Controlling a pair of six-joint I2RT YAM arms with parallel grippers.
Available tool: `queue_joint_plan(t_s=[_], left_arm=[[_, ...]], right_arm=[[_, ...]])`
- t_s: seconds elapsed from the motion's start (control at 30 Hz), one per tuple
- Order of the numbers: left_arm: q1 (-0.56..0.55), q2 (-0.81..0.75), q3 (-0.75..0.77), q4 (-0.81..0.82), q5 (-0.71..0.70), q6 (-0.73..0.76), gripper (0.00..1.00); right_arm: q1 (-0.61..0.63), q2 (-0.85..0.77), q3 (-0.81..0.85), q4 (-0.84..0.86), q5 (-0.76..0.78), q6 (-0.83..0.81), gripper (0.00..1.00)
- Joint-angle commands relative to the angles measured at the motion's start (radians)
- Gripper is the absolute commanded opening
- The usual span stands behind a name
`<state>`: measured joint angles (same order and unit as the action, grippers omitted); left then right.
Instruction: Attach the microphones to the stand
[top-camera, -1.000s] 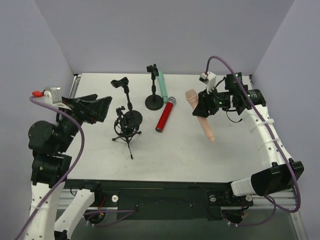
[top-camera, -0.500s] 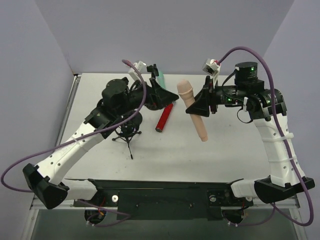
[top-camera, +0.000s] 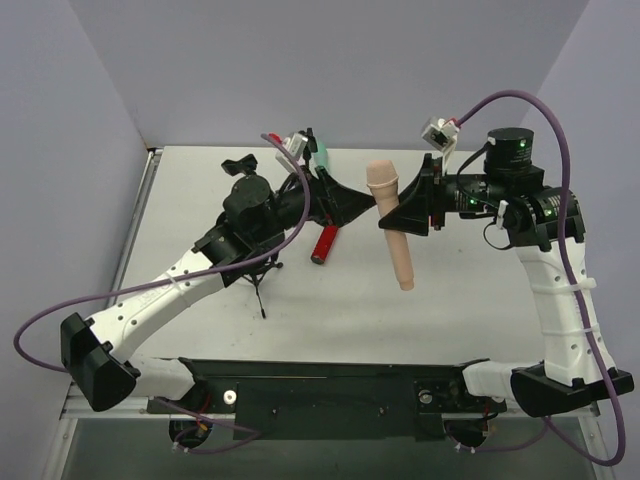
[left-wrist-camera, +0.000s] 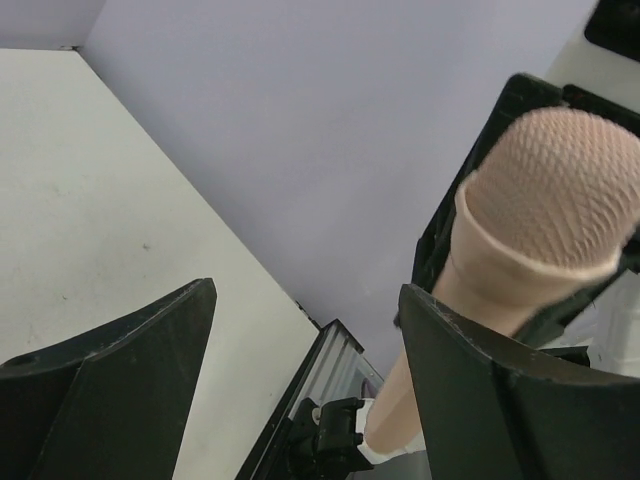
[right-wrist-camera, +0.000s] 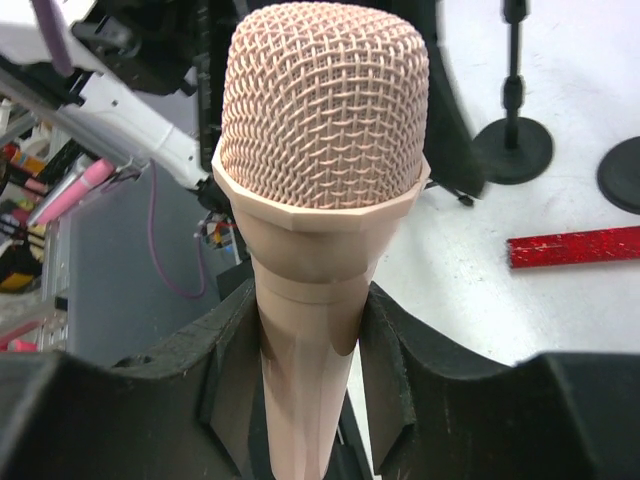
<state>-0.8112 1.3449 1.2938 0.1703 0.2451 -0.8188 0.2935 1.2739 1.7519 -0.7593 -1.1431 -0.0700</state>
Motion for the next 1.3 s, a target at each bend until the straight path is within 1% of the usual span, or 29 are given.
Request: queue_joint_plan(t_s=[0.0, 0.1, 0.17, 0.27, 0.43, 0.53, 0.67, 0.73, 0.97, 1.1, 1.17, 1.23, 1.27], left_arm=[[-0.005, -0.119, -0.085, 0.132, -0.053, -0.002, 0.86], [-0.006, -0.167, -0.148, 0.211, -0.04, -0.025, 0.86], [-0.006, -0.17, -0.159, 0.254, -0.027, -0.04, 0.87], [-0.006, -0.147, -0.145, 0.287, -0.006, -0.06, 0.87], [-0.023, -0.067, -0.122, 0.366, -0.026, -0.109, 0.81], [-0.049, -0.032, -0.099, 0.37, -0.053, -0.099, 0.77], [-0.057, -0.001, -0.088, 0.368, -0.093, -0.109, 0.71], [-0.059, 0.011, -0.085, 0.385, -0.089, -0.126, 0.68], [-0.062, 0.051, -0.088, 0.488, -0.058, -0.192, 0.64], [-0.063, 0.065, -0.087, 0.498, -0.056, -0.206, 0.56], [-0.063, 0.063, -0.087, 0.495, -0.059, -0.209, 0.48], [-0.063, 0.053, -0.094, 0.494, -0.07, -0.201, 0.35], [-0.063, 0.046, -0.097, 0.492, -0.078, -0.198, 0.25]], right_arm=[[-0.062, -0.028, -0.014, 0.087, -0.025, 0.061, 0.11], [-0.07, -0.038, -0.046, 0.135, -0.014, 0.096, 0.11], [-0.065, -0.041, -0.095, 0.181, -0.014, 0.146, 0.11], [-0.047, -0.044, -0.132, 0.215, 0.002, 0.17, 0.11], [-0.008, -0.051, -0.172, 0.23, 0.008, 0.164, 0.11], [-0.007, -0.054, -0.183, 0.236, -0.001, 0.165, 0.11], [0.009, -0.059, -0.207, 0.253, -0.018, 0.17, 0.11], [0.013, -0.059, -0.218, 0.261, -0.023, 0.173, 0.11], [0.018, -0.054, -0.239, 0.278, -0.038, 0.179, 0.12], [0.016, -0.056, -0.241, 0.288, -0.049, 0.188, 0.12], [0.016, -0.056, -0.242, 0.29, -0.047, 0.19, 0.13], [0.013, -0.056, -0.246, 0.295, -0.044, 0.197, 0.14], [0.012, -0.059, -0.247, 0.299, -0.043, 0.202, 0.14]])
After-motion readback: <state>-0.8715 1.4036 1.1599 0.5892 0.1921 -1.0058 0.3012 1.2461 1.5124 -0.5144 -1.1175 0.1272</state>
